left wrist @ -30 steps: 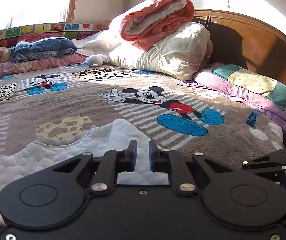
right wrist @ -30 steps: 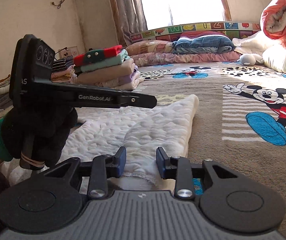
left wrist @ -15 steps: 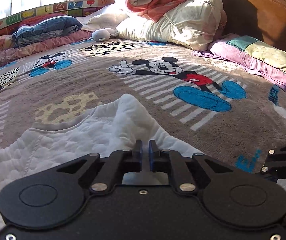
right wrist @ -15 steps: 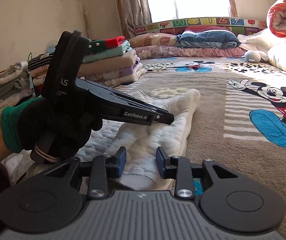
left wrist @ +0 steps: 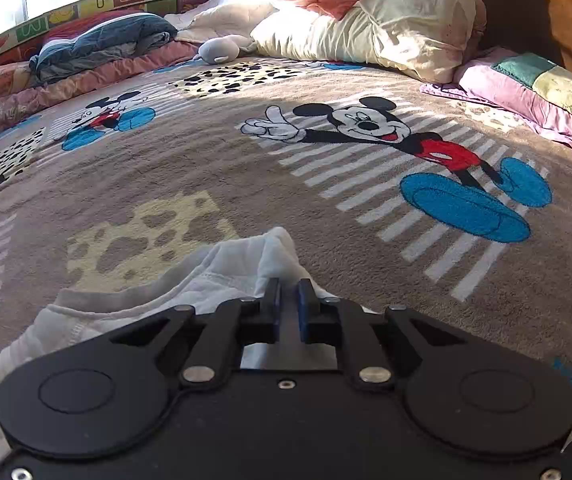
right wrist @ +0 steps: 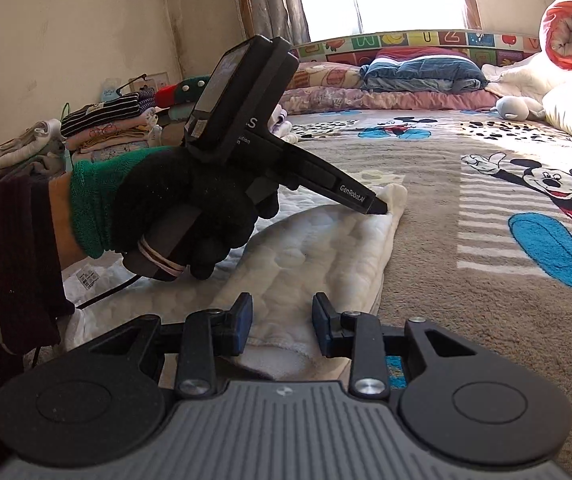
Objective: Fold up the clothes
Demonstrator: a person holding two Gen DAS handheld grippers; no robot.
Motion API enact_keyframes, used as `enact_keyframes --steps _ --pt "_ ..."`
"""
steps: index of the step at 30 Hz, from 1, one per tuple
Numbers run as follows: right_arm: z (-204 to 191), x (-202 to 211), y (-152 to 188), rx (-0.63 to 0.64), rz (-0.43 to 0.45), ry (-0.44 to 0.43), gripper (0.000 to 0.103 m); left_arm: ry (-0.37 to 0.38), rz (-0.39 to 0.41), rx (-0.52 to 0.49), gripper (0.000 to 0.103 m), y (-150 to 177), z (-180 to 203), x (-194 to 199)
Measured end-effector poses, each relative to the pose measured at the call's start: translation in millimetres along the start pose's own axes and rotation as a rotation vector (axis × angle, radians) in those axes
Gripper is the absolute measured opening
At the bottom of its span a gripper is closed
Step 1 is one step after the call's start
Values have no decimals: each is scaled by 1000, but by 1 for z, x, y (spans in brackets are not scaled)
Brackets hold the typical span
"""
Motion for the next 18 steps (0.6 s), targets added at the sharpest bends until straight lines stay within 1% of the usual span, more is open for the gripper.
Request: enact_keyframes --steps 3,6,8,13,17,18 --pt "1 -2 3 -5 -4 -3 34 -20 -19 -30 10 0 3 -3" --pt "2 -5 7 -12 -14 -4 35 -28 -39 -8 10 -1 1 -7" --pt "4 -7 9 -38 -17 -5 35 -39 -51 -2 11 -1 1 -9" --pt "3 -7 12 -42 -16 1 35 -84 -83 -45 11 -2 7 -13" --pt "2 -4 12 -45 -5 3 35 -102 -153 1 11 -10 4 -15" --pt "1 -2 11 -39 4 8 35 -114 -172 -44 12 -13 10 -13"
Point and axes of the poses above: each gripper's, at about its wrist camera, not at the fingertips, and x roughly against the way its jaws point, z to its right, y to its underside, the point moved 6 cm from there along -x, roughly the way its jaws point, and after that the axes turned 12 degrees about z, right-handed, at the moved point
